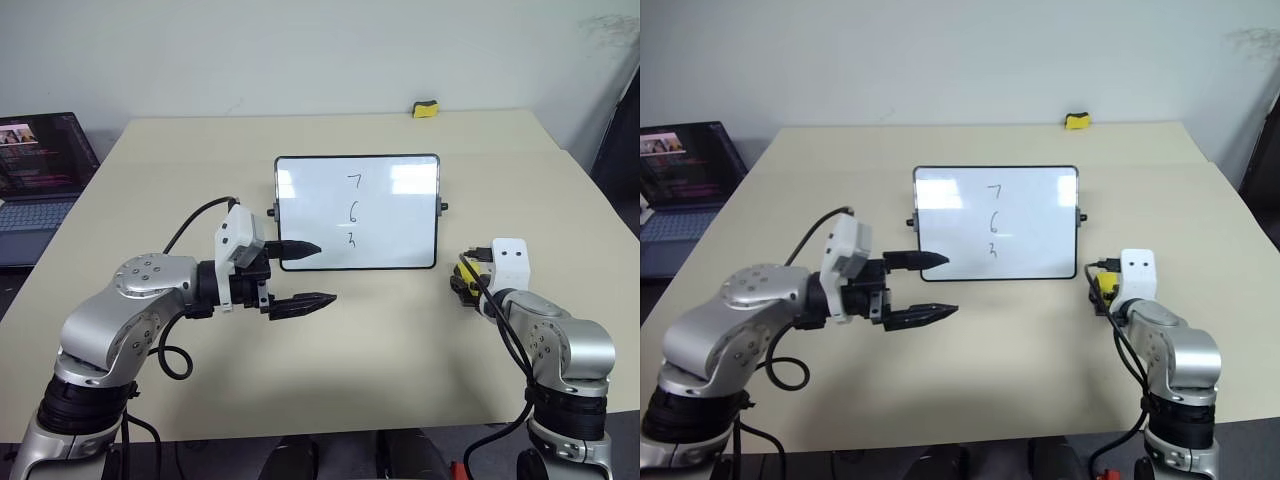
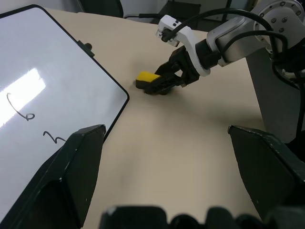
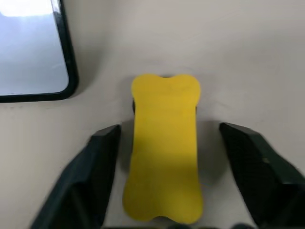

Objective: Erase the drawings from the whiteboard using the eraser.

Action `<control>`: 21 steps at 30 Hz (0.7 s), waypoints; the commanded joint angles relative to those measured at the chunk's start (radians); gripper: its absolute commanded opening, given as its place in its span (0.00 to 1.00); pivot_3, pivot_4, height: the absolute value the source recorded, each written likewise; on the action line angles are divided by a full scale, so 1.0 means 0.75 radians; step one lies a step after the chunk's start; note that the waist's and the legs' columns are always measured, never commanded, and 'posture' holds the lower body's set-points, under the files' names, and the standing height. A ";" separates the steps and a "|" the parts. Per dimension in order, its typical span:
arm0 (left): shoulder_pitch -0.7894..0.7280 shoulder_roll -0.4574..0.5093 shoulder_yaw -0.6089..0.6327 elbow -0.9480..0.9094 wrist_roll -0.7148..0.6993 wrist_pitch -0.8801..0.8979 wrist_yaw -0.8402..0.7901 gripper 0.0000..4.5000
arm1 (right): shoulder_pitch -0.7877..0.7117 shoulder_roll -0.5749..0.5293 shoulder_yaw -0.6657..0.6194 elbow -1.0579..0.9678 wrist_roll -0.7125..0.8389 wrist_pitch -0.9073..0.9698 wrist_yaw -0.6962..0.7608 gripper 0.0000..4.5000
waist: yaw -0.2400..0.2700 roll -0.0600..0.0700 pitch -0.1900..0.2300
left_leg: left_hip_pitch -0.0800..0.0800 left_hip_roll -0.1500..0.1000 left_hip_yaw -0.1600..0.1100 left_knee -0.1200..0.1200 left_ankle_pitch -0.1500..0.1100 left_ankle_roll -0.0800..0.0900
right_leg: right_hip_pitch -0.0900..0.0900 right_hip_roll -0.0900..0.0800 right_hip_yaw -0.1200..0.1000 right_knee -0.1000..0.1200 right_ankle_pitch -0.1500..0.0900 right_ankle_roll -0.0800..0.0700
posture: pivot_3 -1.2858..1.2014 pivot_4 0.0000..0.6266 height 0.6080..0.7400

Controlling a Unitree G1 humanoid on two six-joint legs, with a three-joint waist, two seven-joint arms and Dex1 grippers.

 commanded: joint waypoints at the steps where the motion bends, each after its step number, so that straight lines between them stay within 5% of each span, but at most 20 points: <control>1: -0.017 0.002 0.017 -0.041 -0.001 -0.023 0.006 1.00 | -0.021 0.011 -0.028 -0.016 -0.009 -0.016 -0.009 0.46 | 0.000 0.000 0.000 | 0.000 0.000 0.000 0.000 0.000 0.000 | 0.000 0.000 0.000 0.000 0.000 0.000 | 0.52 0.24 1.00; 4: -0.022 0.001 0.015 -0.039 -0.001 -0.022 0.007 1.00 | -0.024 0.017 -0.037 -0.016 -0.019 -0.015 -0.010 0.28 | 0.000 0.000 0.000 | 0.000 0.000 0.000 0.000 0.000 0.000 | 0.000 0.000 0.000 0.000 0.000 0.000 | 0.52 0.24 1.00; 14: -0.044 -0.008 0.011 -0.022 0.013 -0.028 0.009 1.00 | -0.061 -0.026 0.007 -0.030 -0.048 -0.089 0.014 0.28 | -0.001 0.000 0.000 | 0.000 0.000 0.000 0.000 0.000 0.000 | 0.000 0.000 0.000 0.000 0.000 0.000 | 0.52 0.24 1.00; 21: -0.037 -0.023 0.041 0.004 0.075 -0.075 0.082 1.00 | -0.213 -0.070 0.141 0.018 -0.086 -0.378 0.077 0.28 | -0.007 0.000 0.000 | 0.000 0.000 0.000 0.000 0.000 0.000 | 0.000 0.000 0.000 0.001 0.000 0.000 | 0.52 0.24 1.00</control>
